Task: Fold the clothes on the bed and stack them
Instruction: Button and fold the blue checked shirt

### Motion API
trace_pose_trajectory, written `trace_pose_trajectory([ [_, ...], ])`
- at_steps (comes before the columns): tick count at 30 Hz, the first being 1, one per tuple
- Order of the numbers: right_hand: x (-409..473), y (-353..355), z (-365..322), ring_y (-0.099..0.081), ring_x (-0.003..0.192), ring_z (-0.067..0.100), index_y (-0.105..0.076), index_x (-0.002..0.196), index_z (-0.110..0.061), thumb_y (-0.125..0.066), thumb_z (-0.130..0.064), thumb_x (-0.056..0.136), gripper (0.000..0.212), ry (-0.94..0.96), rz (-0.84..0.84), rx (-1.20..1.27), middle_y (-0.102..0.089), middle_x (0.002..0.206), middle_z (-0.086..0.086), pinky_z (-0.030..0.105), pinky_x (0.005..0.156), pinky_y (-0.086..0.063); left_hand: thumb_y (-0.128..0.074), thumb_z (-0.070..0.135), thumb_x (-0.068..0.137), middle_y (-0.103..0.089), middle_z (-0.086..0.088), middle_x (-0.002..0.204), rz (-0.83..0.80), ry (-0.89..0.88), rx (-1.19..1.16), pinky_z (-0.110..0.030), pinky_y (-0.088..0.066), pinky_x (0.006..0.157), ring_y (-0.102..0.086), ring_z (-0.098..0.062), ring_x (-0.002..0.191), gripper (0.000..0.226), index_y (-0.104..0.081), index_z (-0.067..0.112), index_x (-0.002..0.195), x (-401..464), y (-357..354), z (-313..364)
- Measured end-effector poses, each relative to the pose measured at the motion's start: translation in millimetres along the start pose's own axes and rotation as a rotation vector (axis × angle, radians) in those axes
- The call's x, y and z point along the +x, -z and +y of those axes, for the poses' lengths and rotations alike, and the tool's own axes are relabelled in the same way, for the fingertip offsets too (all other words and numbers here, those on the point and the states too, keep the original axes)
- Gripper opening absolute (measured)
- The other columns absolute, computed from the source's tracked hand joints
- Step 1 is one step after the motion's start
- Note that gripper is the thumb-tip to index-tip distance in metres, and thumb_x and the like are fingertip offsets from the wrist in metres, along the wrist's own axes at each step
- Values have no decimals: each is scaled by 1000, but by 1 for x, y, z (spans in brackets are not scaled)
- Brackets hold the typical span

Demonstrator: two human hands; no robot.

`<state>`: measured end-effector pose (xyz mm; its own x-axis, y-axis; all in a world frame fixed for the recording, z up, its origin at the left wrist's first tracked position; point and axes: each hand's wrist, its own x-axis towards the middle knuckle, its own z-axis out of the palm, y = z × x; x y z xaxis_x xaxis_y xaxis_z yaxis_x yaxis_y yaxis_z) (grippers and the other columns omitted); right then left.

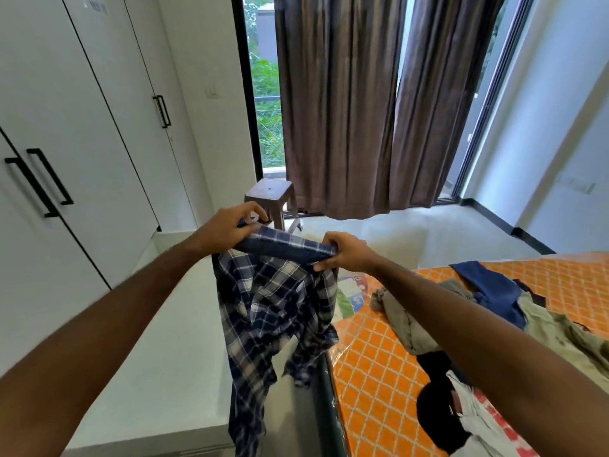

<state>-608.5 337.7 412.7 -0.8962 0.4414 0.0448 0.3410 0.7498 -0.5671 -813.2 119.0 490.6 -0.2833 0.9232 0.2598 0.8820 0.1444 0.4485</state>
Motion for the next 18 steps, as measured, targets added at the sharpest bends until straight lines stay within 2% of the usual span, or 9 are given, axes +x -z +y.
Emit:
trace_pose_trajectory([
  [2,-3,1,1,-55,85,15,-53,86,-31,-88,-49,70,42,13,-80,-54,-59,90,-6,36,79,-45,-55,14,101,-62,14,88,153,-22,-93,-10,-43,72,-61,0,80,12,-62,19,109,3,-1,9],
  [4,-5,2,5,-59,94,18,-60,102,-25,-86,-56,67,54,35,-138,-76,-64,101,-3,41,90,-48,-54,11,101,-66,6,88,268,-44,-190,-6,-43,72,-61,0,79,12,-63,18,103,7,-3,22],
  [7,-12,3,9,-60,103,21,-61,118,-20,-88,-53,68,65,24,-184,-79,-66,115,3,45,101,-47,-51,8,101,-67,-2,91,327,-91,-260,-8,-46,74,-61,-8,81,14,-64,14,99,12,-6,42],
  [9,-19,3,8,-54,96,19,-63,114,-20,-83,-55,74,56,-2,-195,-273,-66,108,2,38,96,-39,-50,6,102,-66,-3,93,334,-114,-279,-12,-49,75,-61,-11,83,16,-63,13,97,15,-7,55],
  [11,-26,5,11,-49,88,19,-61,100,-22,-74,-65,78,50,-49,-162,-457,-61,95,-1,41,89,-31,-47,3,102,-66,0,92,348,-117,-271,-14,-48,76,-60,-9,83,21,-64,13,94,17,-7,62],
  [12,-28,6,15,-51,85,19,-62,95,-22,-73,-64,79,46,-70,-154,-433,-60,90,-1,40,87,-34,-46,1,101,-66,2,90,349,-116,-257,-13,-47,74,-59,-7,81,24,-64,13,91,18,-6,64],
  [14,-35,14,26,-57,76,19,-69,87,-16,-77,-52,83,37,-99,-132,-214,-62,81,2,32,77,-42,-45,-3,97,-67,3,86,326,-107,-177,-15,-44,70,-58,-6,76,32,-66,16,83,16,-1,64],
  [16,-47,28,35,-54,65,13,-65,72,-16,-77,-44,86,33,-164,-18,25,-58,69,0,27,62,-40,-48,-4,91,-67,0,85,224,-95,-6,-24,-42,71,-58,-13,76,36,-66,23,77,12,5,58],
  [18,-58,40,46,-49,59,12,-55,63,-17,-75,-47,87,43,-228,132,223,-51,62,-1,27,58,-36,-52,2,93,-67,0,86,77,-86,167,-30,-41,70,-59,-16,77,31,-65,28,79,7,4,50],
])
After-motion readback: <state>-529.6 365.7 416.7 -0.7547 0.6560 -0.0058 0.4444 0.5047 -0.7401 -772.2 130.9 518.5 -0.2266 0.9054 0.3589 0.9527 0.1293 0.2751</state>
